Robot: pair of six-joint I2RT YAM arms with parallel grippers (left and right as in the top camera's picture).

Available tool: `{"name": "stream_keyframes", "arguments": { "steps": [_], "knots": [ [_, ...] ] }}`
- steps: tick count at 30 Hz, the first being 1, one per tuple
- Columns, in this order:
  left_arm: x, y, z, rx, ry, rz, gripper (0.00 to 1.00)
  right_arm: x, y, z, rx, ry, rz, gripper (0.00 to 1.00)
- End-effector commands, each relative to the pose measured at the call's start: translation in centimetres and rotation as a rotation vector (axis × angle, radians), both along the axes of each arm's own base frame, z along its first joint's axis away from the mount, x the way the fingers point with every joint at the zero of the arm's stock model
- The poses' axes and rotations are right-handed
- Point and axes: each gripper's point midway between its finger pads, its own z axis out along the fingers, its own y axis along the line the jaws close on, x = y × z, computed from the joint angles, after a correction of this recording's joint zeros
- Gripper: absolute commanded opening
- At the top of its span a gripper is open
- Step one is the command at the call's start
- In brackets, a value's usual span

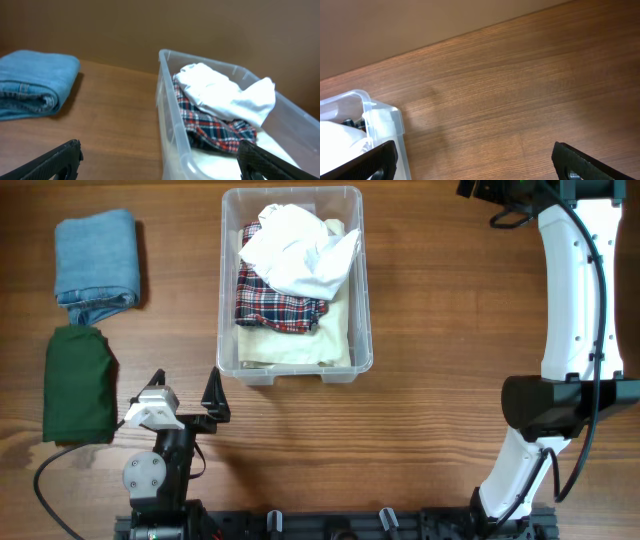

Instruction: Pack container

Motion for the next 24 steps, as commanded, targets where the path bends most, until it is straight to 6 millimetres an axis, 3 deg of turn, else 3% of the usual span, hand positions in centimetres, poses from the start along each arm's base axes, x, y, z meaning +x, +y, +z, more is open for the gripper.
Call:
{"name": "stream_keyframes", "arguments": {
  "steps": [1,4,9,14,20,24],
  "knots": [
    [-0.2,-1.0,0.7,0.006,-0.014,-0.059,1.0,0.2,-0.1,-0.4,0.003,0.006,-0.021,1.0],
    [-0.7,-1.1,2.2,0.003,0.007,-0.067,1.0,0.2,-0.1,-0.4,0.004,0.005,-0.021,1.0],
    [-1.7,-0.8,6.2,0.0,0.11,-0.044,1.0,0.2,-0.1,-0.4,0.004,0.006,-0.021,1.0],
    [-2.1,-0.3,9.6,-0.016,0.347,-0.015,1.0,0.2,-0.1,-0.4,0.003,0.006,-0.021,1.0],
    [-2.3,-0.1,11.2,-0.037,0.668,-0.007,1.0,0.2,-0.1,-0.4,0.003,0.005,-0.021,1.0],
    [-1.2,-0.1,11.2,-0.048,0.779,-0.011,1.0,0.2,-0.1,-0.4,0.003,0.006,-0.021,1.0]
  ]
}}
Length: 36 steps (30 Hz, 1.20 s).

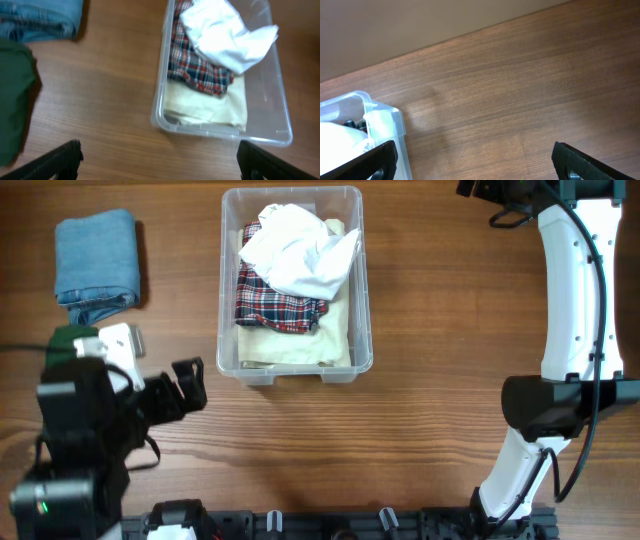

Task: Pack container
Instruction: 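Reach the left gripper to the dark green cloth and grasp it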

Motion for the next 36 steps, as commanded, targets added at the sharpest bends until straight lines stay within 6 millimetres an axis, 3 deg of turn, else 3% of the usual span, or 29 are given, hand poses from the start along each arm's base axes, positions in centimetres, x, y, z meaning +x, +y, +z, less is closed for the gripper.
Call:
{"name": "stream_keyframes", "arguments": {
  "steps": [1,7,15,22,27,36],
  "knots": [
    [1.5,0.3,0.2,0.003,0.069,0.006,1.0,0.2,-0.1,-0.5,-0.001,0.009,-0.015,1.0],
    [3.0,1.3,-2.6,0.017,0.197,0.061,1.0,0.2,-0.1,-0.4,-0.001,0.008,-0.015,1.0],
    [2.6,7.8,-9.9,0.208,0.576,0.482,1.0,0.2,-0.1,-0.5,-0.001,0.009,-0.015,1.0],
    [3.3,12.5,-15.5,0.403,0.801,0.606,1.0,0.2,-0.1,-0.5,-0.001,0.009,-0.015,1.0],
    [3.2,15.0,-17.7,0.479,0.873,0.667,1.0,0.2,-0.1,-0.5,-0.001,0.009,-0.015,1.0],
    [4.4,18.7,-19.1,0.613,0.848,0.754,1.0,0.2,-0.1,-0.5,-0.001,0.009,-0.015,1.0]
  ]
}}
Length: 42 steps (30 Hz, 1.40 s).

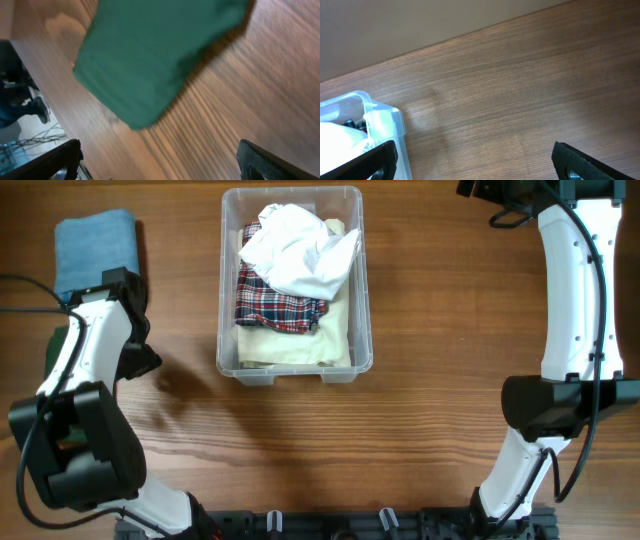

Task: Pack container
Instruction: 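Reach the left gripper to the dark green cloth and grasp it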

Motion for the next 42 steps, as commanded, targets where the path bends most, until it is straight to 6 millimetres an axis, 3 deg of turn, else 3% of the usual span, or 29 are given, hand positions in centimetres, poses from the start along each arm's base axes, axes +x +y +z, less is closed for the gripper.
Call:
{"name": "stream_keyframes", "arguments": {
  "steps": [1,8,15,29,42],
  "knots": [
    [0.2,2.1,0.5,0.141,0.033,0.004,1.0,0.2,-0.1,-0.5,-0.001,0.009,-0.015,1.0],
    [1.1,2.9,0.3,0.194,0.016,-0.007,1.0,0.2,-0.1,-0.5,-0.001,0.009,-0.015,1.0],
    [1.0,3.2,-0.9,0.23,0.106,-0.049,0.99,0.2,-0.1,-0.5,-0.001,0.009,-0.015,1.0],
    [2.2,2.1,-6.2,0.222,0.258,-0.182,1.0,0.2,-0.1,-0.5,-0.001,0.009,-0.015,1.0],
    [-0.2,4.0,-9.0,0.199,0.35,-0.12,1.0,0.2,-0.1,-0.5,-0.001,0.009,-0.015,1.0]
  ]
}}
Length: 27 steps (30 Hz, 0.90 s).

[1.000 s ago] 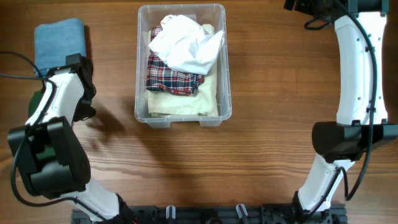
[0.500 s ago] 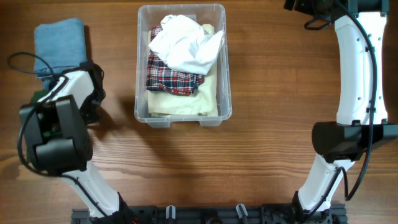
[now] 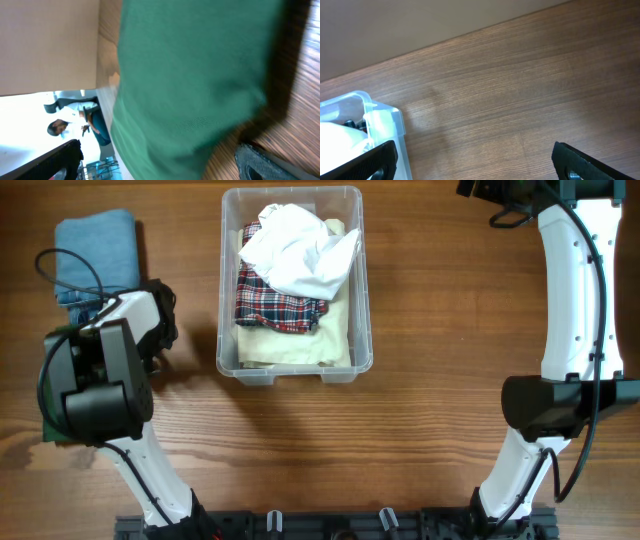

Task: Pack container
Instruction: 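Reach the left gripper to the dark green cloth and grasp it, then lift the green cloth with the left gripper and carry it right over the bin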

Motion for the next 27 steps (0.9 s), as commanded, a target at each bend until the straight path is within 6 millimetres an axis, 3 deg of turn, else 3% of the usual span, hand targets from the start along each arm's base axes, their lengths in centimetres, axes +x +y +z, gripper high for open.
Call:
{"name": "stream_keyframes", "arguments": {
  "steps": [1,10,14,19,21,27],
  "knots": [
    [-2.8,-0.1,-4.7,-0.141,0.057,0.098,1.0,0.2,-0.1,-0.5,-0.001,0.009,-0.015,1.0],
    [-3.7,1.2,-5.1,-0.161,0.031,0.161,0.99,0.2,-0.1,-0.5,-0.001,0.009,-0.015,1.0],
    [-3.5,1.2,-5.2,-0.16,0.014,0.162,0.83,0.2,-0.1,-0.5,-0.001,0.009,-0.015,1.0],
    [-3.3,1.1,-5.5,-0.175,0.001,0.166,0.43,0.2,-0.1,-0.5,-0.001,0.009,-0.015,1.0],
    [-3.3,1.0,-5.6,-0.179,-0.002,0.167,0.38,0.2,-0.1,-0.5,-0.001,0.009,-0.015,1.0],
    [-3.1,1.0,-5.7,-0.183,-0.014,0.167,0.35,0.2,-0.1,-0.5,-0.001,0.009,-0.015,1.0]
  ]
}}
